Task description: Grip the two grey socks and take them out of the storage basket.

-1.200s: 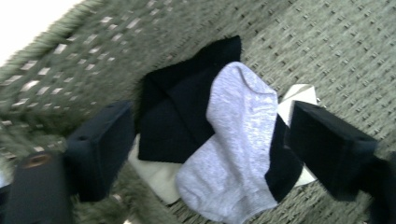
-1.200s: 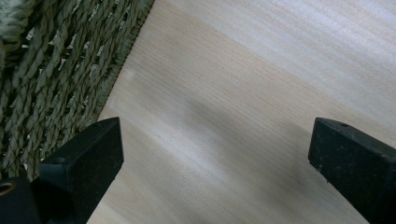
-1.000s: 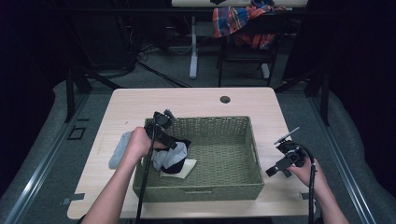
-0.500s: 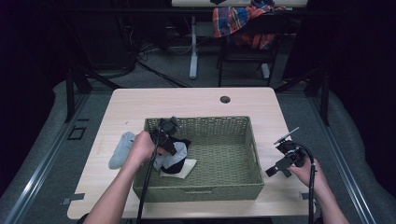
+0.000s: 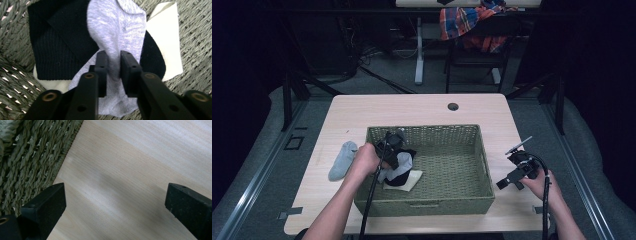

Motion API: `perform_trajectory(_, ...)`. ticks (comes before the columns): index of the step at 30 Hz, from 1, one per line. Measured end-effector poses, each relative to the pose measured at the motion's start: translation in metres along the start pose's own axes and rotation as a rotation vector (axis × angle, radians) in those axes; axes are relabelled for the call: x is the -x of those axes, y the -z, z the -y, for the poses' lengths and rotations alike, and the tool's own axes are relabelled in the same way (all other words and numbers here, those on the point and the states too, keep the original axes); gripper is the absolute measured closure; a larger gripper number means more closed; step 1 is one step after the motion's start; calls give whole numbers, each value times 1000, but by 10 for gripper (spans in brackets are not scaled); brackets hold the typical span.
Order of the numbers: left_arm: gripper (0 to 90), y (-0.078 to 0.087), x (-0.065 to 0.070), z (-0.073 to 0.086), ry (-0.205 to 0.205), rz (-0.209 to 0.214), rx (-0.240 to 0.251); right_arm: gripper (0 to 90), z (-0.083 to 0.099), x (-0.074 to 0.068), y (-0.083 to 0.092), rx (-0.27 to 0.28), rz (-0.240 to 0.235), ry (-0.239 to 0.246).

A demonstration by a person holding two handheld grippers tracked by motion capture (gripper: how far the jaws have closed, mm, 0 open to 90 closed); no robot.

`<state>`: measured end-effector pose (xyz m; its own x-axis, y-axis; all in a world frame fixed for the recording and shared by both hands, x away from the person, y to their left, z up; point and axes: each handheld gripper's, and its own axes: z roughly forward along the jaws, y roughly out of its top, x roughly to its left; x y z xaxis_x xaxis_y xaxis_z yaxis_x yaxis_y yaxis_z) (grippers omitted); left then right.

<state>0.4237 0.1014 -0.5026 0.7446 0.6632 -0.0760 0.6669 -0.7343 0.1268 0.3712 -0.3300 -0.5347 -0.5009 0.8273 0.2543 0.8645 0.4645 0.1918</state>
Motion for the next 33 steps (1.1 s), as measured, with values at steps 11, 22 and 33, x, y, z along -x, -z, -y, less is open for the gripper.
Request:
perform_trajectory(11, 842, 24, 0, 4, -11, -2, 87, 33, 0, 1, 1, -4, 1, 4)
perform_trajectory(22, 842, 43, -9, 7, -4, -15, 140, 33, 0, 1, 1, -3, 1, 3)
perform_trajectory(33, 845, 56, -12, -5, -19, -25, 161, 33, 2, 0, 0, 21, -6, -20)
